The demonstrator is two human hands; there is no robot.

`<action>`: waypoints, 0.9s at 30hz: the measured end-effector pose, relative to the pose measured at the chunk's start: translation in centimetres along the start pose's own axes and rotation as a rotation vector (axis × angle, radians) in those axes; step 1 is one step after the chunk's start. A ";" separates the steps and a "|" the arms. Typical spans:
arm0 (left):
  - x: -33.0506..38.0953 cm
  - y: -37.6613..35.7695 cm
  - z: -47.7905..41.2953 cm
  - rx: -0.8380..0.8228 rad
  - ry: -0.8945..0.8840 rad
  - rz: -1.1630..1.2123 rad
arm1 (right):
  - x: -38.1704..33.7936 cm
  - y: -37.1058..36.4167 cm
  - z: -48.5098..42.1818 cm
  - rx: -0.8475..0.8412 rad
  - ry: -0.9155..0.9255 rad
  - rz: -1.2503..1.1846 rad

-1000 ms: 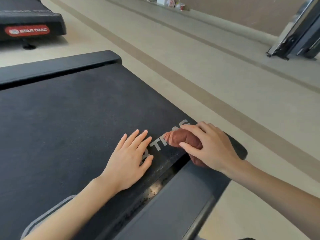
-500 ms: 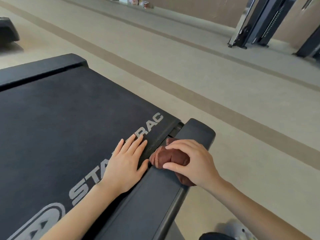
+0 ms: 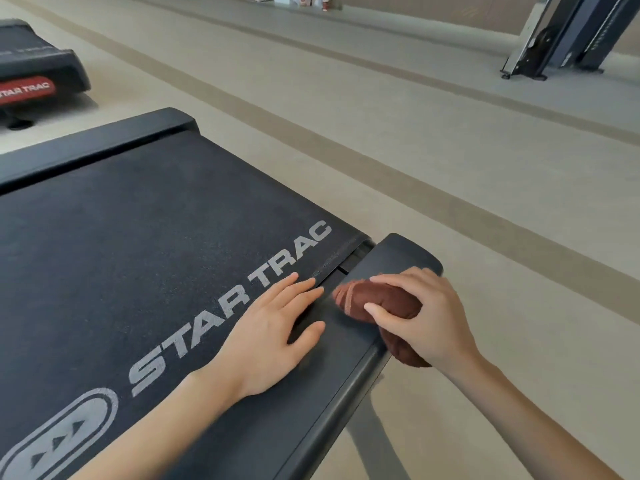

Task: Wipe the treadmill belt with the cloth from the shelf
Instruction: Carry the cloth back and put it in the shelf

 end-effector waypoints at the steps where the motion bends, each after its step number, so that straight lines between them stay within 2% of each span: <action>1: 1.1 -0.5 -0.3 -0.009 -0.010 0.011 | 1.4 1.0 0.0 0.026 -0.032 -0.019; 5: 5.2 -3.7 -2.1 -0.059 -0.035 -0.157 | 7.8 5.5 0.3 0.127 -0.195 -0.149; 8: 7.0 -5.5 -4.5 -0.071 0.001 -0.265 | 11.2 8.2 0.7 0.134 -0.216 -0.130; 11: 10.7 -7.1 -7.7 -0.067 -0.036 -0.369 | 14.4 11.4 1.6 0.123 -0.229 -0.104; 17: 19.4 -9.1 -12.7 -0.083 -0.135 -0.400 | 19.4 18.0 2.0 0.106 -0.228 -0.039; 23: 24.5 -9.8 -17.7 -0.125 -0.141 -0.468 | 23.4 24.8 1.3 0.094 -0.298 -0.060; 27: 28.6 -10.9 -22.6 -0.107 -0.251 -0.500 | 26.0 29.4 1.1 0.092 -0.356 0.037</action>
Point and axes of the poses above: each hand's wrist, its own z-axis away from the middle knuckle, its own y-axis out of the back of the hand, x = y × z, the point moved 10 cm from there along -z, towards the middle knuckle
